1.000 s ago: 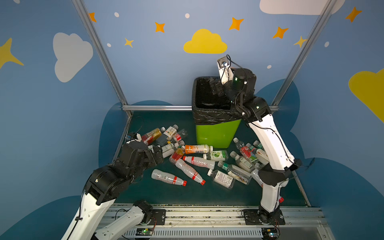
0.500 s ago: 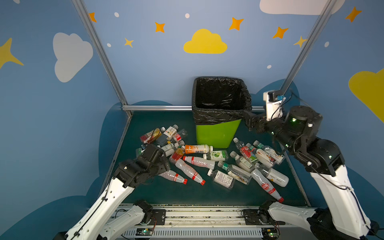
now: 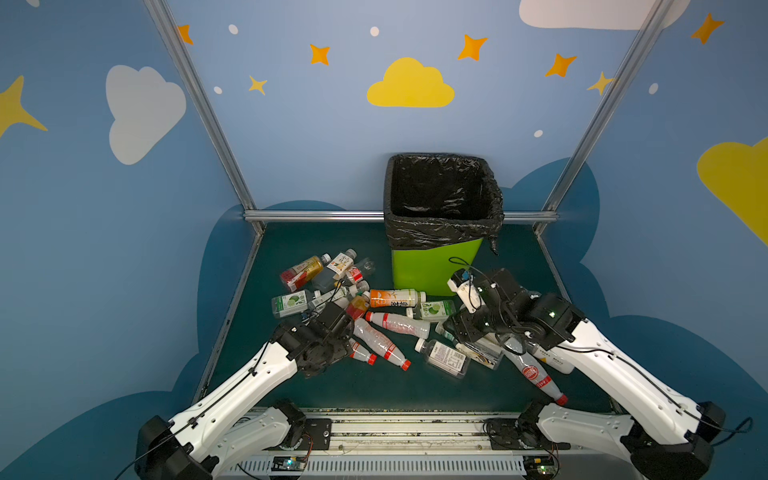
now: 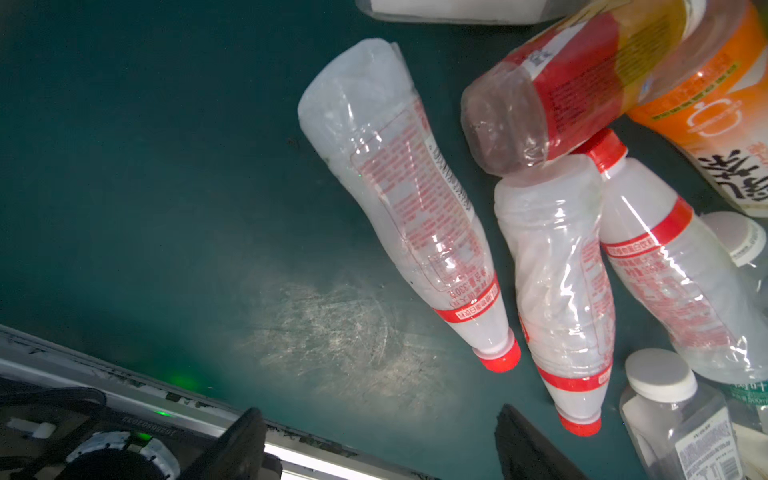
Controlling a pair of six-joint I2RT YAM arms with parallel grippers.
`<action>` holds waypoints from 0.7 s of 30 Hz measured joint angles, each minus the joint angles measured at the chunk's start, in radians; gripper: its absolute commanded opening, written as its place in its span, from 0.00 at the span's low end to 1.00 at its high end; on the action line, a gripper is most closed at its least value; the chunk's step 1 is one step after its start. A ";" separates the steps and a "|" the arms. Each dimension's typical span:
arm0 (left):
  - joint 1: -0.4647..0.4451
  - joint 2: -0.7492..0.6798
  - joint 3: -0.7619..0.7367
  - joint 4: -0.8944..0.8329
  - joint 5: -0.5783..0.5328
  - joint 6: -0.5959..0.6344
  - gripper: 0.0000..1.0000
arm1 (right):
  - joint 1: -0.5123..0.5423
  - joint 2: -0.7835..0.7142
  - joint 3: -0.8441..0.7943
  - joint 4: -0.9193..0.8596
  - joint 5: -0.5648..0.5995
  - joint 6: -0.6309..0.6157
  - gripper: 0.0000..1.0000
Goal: Throw the plastic bottles in the bin
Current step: 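Lower the right gripper to the pile while the left gripper nears a red-banded white bottle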
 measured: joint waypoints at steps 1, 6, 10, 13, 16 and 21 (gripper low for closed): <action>0.000 0.008 -0.006 0.016 -0.006 -0.008 0.86 | 0.013 0.004 -0.012 0.002 -0.013 0.008 0.70; 0.019 0.072 -0.014 0.083 -0.033 -0.022 0.79 | 0.069 0.037 -0.043 0.015 -0.056 0.038 0.65; 0.051 0.085 -0.028 0.124 -0.045 -0.025 0.79 | 0.089 0.051 -0.044 0.024 -0.071 0.041 0.65; 0.094 0.085 -0.052 0.154 -0.047 -0.021 0.79 | 0.090 0.050 -0.044 0.023 -0.072 0.032 0.66; 0.131 0.087 -0.069 0.180 -0.048 -0.014 0.79 | 0.090 0.049 -0.044 0.022 -0.071 0.014 0.66; 0.151 0.112 -0.071 0.229 -0.049 -0.009 0.79 | 0.091 0.047 -0.044 0.020 -0.071 -0.013 0.68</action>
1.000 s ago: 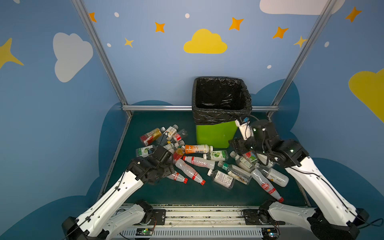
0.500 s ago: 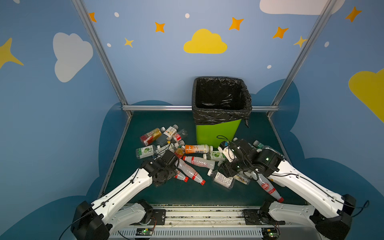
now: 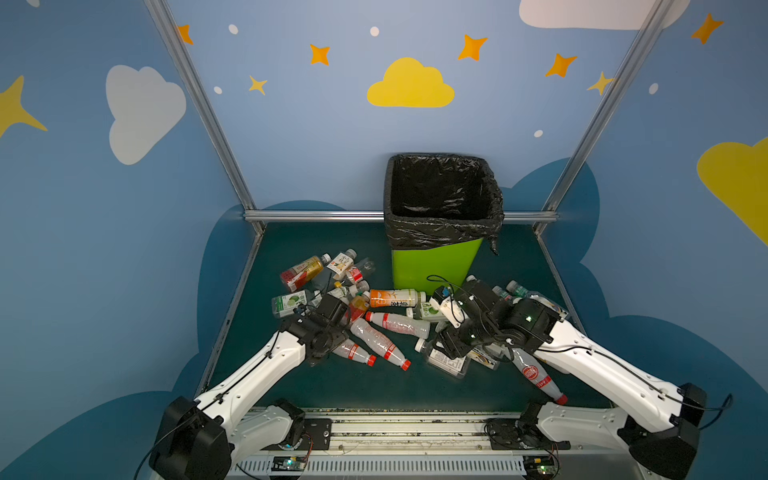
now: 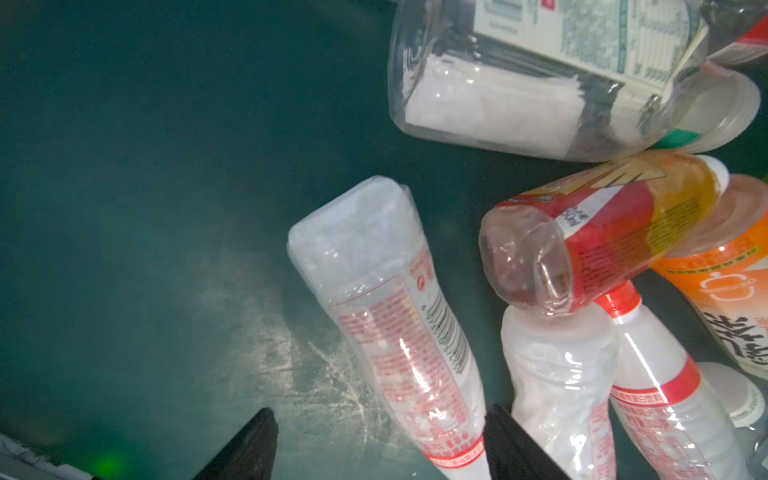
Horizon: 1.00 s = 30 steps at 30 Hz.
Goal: Throw the plastic bottles in the bin
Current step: 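Lower the right gripper to the pile while the left gripper nears a red-banded white bottle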
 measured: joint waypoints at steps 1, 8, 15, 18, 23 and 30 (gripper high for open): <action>0.002 0.010 0.000 0.012 0.000 0.001 0.79 | 0.000 0.000 0.000 -0.002 0.000 -0.007 0.67; 0.012 0.130 0.005 0.072 0.023 0.002 0.77 | 0.000 0.001 0.003 -0.006 0.000 -0.040 0.69; 0.019 0.275 0.045 0.072 0.050 0.011 0.70 | 0.000 0.002 0.004 -0.016 0.008 -0.070 0.70; 0.022 0.301 0.045 0.087 0.051 0.018 0.61 | 0.000 0.008 0.004 -0.019 0.009 -0.071 0.70; 0.032 0.296 0.056 0.087 0.038 0.031 0.55 | -0.001 0.023 0.004 -0.025 0.016 -0.082 0.71; 0.063 0.156 0.073 0.024 0.006 0.055 0.55 | -0.002 0.045 0.024 -0.042 0.048 -0.090 0.71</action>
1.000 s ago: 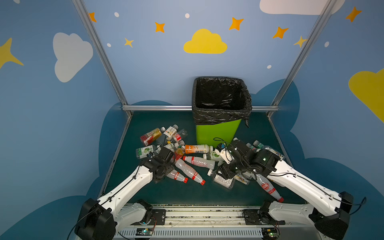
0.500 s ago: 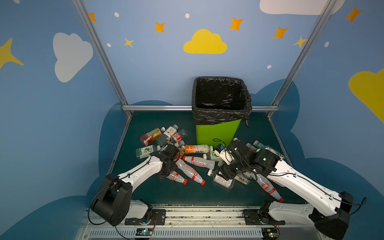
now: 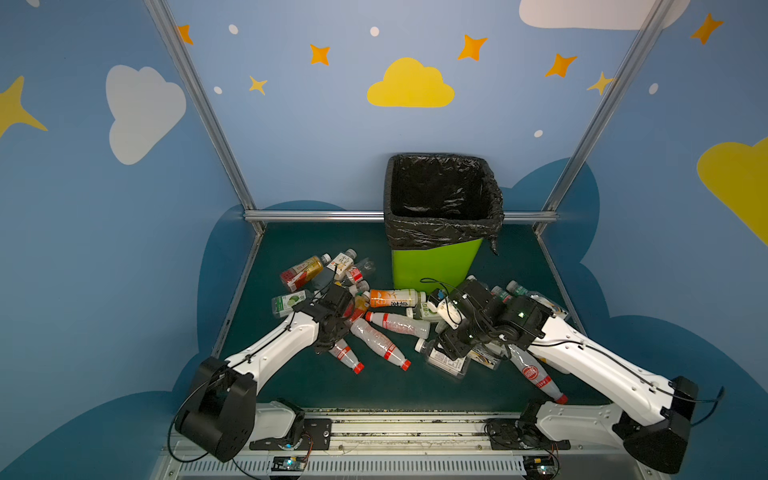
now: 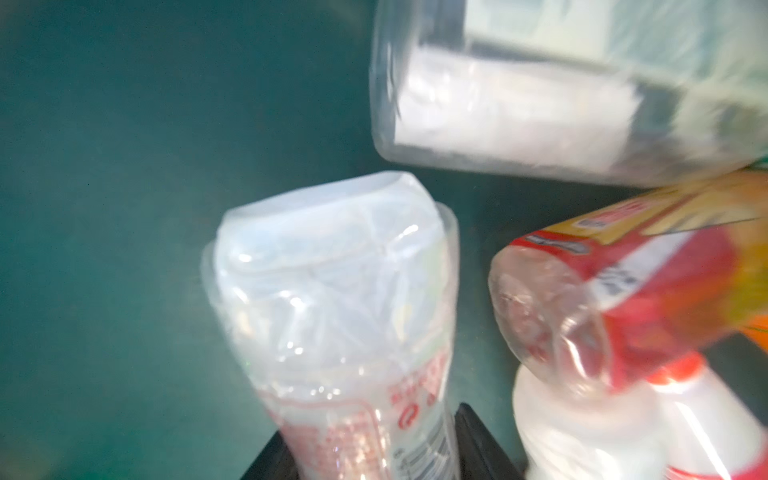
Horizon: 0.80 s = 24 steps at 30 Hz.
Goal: Throw the plastic bottles in the bin
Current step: 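Lower the right gripper to the pile while the left gripper nears a red-banded white bottle, then lift the red-banded bottle over the green bin and release it with the left gripper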
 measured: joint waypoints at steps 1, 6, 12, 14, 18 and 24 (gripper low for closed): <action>0.003 -0.040 0.011 -0.019 -0.006 0.001 0.55 | -0.001 0.002 0.002 0.000 0.005 -0.001 0.71; 0.014 -0.290 0.113 -0.108 -0.054 0.009 0.55 | -0.002 0.021 0.015 0.002 0.010 -0.001 0.71; 0.016 -0.529 0.366 -0.079 -0.097 0.094 0.52 | -0.004 0.059 0.021 0.011 -0.003 0.013 0.71; 0.016 -0.518 0.473 -0.035 -0.091 0.139 0.52 | -0.004 0.078 0.035 0.012 -0.010 0.016 0.70; 0.003 -0.344 0.732 0.096 -0.036 0.253 0.52 | -0.004 0.115 0.082 0.011 -0.020 0.020 0.70; -0.109 0.207 1.268 0.255 0.065 0.471 0.54 | -0.004 0.132 0.116 0.011 -0.023 0.032 0.70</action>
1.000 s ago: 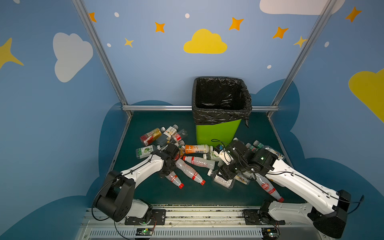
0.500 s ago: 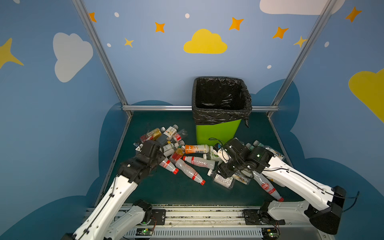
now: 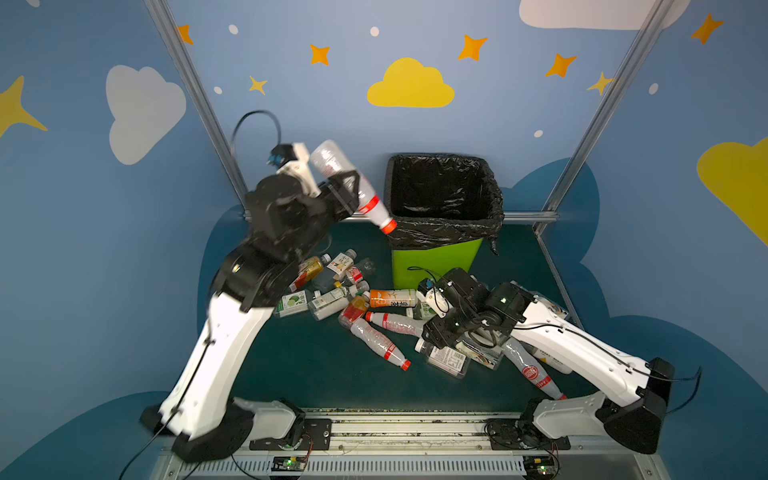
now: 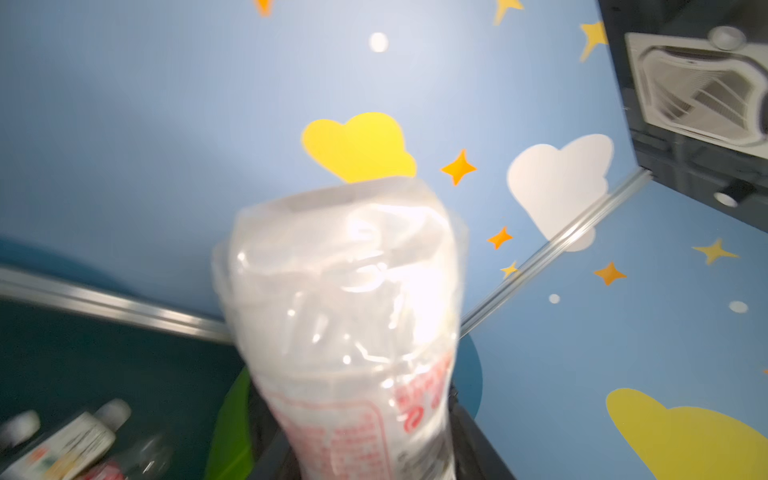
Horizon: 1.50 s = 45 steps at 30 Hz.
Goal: Throw the plastic bottles in the bin
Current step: 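Lift the red-banded bottle over the green bin and release it with the left gripper, then lower the left gripper back while the right gripper descends on a white-capped clear bottle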
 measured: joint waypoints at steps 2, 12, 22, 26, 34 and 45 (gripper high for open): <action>-0.030 0.214 0.225 0.000 0.023 0.071 1.00 | 0.000 0.000 0.000 0.000 0.000 0.008 0.70; -0.097 0.415 0.323 -0.201 -0.071 0.274 1.00 | 0.000 -0.012 -0.011 0.006 0.011 0.073 0.70; -0.079 -0.320 -0.164 -0.258 -0.291 0.211 1.00 | 0.000 -0.030 -0.047 0.022 0.017 0.093 0.71; -0.077 -0.419 -0.476 -0.323 -0.262 0.090 1.00 | 0.000 0.005 -0.051 0.001 0.031 0.083 0.71; -0.079 -0.575 -1.158 -0.347 -0.108 -0.234 1.00 | 0.013 0.013 -0.149 0.019 0.011 0.067 0.71; -0.101 -0.693 -1.281 -0.333 -0.055 -0.371 1.00 | 0.061 0.079 -0.254 0.082 0.034 0.099 0.84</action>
